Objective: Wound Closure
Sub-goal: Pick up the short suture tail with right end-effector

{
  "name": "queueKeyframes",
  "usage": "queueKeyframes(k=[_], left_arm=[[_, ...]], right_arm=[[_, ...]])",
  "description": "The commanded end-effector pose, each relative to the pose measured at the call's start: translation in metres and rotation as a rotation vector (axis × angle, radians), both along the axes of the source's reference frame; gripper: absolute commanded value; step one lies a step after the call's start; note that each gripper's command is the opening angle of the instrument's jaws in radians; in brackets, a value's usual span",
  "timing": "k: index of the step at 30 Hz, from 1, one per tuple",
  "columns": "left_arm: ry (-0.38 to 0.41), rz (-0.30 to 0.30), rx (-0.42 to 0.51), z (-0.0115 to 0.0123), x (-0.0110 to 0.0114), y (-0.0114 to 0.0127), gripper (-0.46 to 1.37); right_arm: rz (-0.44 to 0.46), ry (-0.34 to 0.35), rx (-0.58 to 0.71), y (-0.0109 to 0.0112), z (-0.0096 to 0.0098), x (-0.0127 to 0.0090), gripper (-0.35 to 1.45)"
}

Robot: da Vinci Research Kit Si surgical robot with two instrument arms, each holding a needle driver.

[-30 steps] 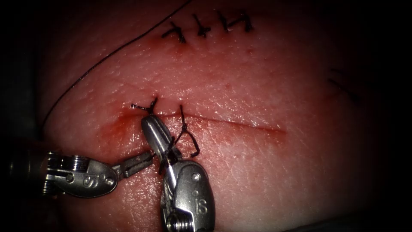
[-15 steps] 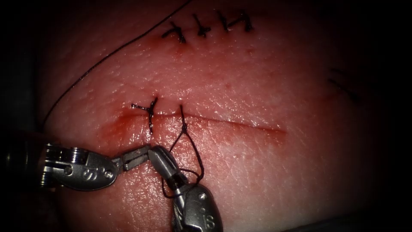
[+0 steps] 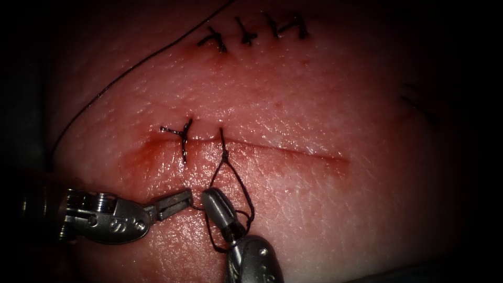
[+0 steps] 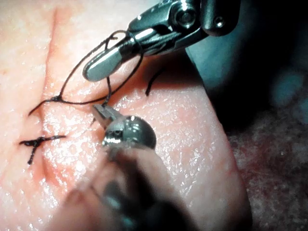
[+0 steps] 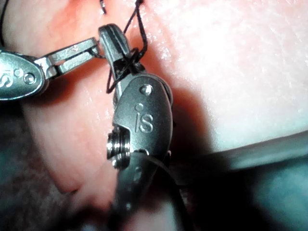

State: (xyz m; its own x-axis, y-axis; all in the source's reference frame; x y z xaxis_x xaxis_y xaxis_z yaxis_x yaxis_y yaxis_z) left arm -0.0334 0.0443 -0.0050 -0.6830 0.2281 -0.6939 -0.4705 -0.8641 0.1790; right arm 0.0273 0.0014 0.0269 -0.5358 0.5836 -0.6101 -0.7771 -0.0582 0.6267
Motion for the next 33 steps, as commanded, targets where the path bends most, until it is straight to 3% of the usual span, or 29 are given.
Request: queueKeyframes(k=[1, 5, 9, 14, 21, 26, 33], left_arm=[[0.001, 0.002, 0.001, 0.0, 0.0, 0.0001, -0.35], [0.005, 0.015, -0.005, -0.0002, -0.0001, 0.0003, -0.35], [0.002, 0.016, -0.003, -0.0003, -0.0002, 0.0004, -0.35], [0.005, 0.024, -0.006, -0.0005, -0.0005, 0.0004, -0.35], [0.008, 0.032, -0.009, -0.0008, -0.0006, 0.0006, -0.35], [0.01, 0.042, -0.013, -0.0009, -0.0007, 0.0005, -0.35], [0.009, 0.055, -0.017, -0.0012, -0.0009, 0.0003, -0.35]], right_arm=[[0.015, 0.009, 0.02, 0.0, 0.0001, 0.0002, -0.19], [0.041, 0.004, 0.038, -0.0005, 0.0005, 0.0002, 0.07], [0.039, 0.003, 0.071, -0.0007, 0.001, 0.0001, 0.2], [0.036, 0.002, 0.089, -0.0013, 0.0018, 0.0001, 0.6], [0.072, 0.062, 0.151, -0.0018, 0.0022, 0.0001, 0.65], [0.083, 0.088, 0.173, -0.0018, 0.0025, 0.0002, 0.9], [0.135, 0.098, 0.136, -0.0015, 0.0028, 0.0001, 0.9]])
